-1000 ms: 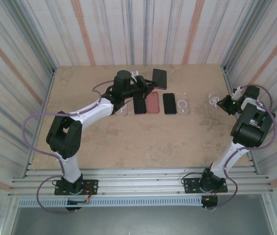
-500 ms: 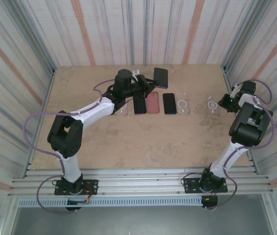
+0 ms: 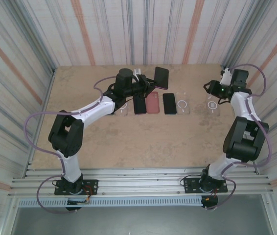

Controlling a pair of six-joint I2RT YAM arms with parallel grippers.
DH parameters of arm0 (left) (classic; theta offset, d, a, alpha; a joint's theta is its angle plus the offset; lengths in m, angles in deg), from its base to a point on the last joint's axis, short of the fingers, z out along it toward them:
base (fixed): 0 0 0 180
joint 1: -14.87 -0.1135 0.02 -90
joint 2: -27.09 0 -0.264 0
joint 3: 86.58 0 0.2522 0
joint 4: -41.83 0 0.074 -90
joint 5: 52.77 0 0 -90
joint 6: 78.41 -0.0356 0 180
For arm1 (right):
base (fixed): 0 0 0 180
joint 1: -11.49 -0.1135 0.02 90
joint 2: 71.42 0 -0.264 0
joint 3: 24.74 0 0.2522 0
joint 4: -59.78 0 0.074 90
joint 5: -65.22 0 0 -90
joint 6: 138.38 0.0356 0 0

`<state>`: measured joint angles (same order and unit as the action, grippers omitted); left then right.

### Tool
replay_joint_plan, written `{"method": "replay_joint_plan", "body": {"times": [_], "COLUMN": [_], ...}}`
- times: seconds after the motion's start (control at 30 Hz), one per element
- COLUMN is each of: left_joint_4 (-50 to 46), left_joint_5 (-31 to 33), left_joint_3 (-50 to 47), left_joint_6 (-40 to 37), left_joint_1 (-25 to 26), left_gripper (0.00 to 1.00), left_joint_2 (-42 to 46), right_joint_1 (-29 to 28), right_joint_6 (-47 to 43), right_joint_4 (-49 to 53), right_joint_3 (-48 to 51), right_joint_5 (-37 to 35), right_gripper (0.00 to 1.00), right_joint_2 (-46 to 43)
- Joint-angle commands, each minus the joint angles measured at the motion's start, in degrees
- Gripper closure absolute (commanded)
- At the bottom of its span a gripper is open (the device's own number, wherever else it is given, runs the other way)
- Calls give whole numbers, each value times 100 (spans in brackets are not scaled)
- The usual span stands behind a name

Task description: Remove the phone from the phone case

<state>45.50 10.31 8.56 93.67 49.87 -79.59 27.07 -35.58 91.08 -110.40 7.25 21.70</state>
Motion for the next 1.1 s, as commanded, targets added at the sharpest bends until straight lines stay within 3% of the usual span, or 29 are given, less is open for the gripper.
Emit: {"method": "replay_joint_plan", "body": {"times": [0.0,0.2,0.3,0.57,0.87,1.07], "left_joint_4": [350,822,954,1374,1543,1595], "left_joint_5": [112,258,252,169,93,76], "left_joint_3": [273,302,286,271,343,447], "left_joint_6": [-186,72,171,485,675,769], "left_joint_1": [46,90,86,120,124,129], "left_gripper": [96,96,96,97,96,95], "left_joint_2": [-93,-246,-282,-422,-520,-580], "right_joint_1": [-316,-1288,-1662,-2370,-2536,-2611], "right_joint_6": [1780,3948,4621,5666,6400,6703], "right_joint_4": [-1050,-2707,-3104,-3790,-4536,-4936], "right_joint_3": [512,1355,1592,1792,1878,1814], "right_joint_5": [829,676,483,152,-52,-32], "right_gripper": [45,44,44,53,77,80], "right_joint_2": [-449,-966,-1081,-968,-793,-592]}}
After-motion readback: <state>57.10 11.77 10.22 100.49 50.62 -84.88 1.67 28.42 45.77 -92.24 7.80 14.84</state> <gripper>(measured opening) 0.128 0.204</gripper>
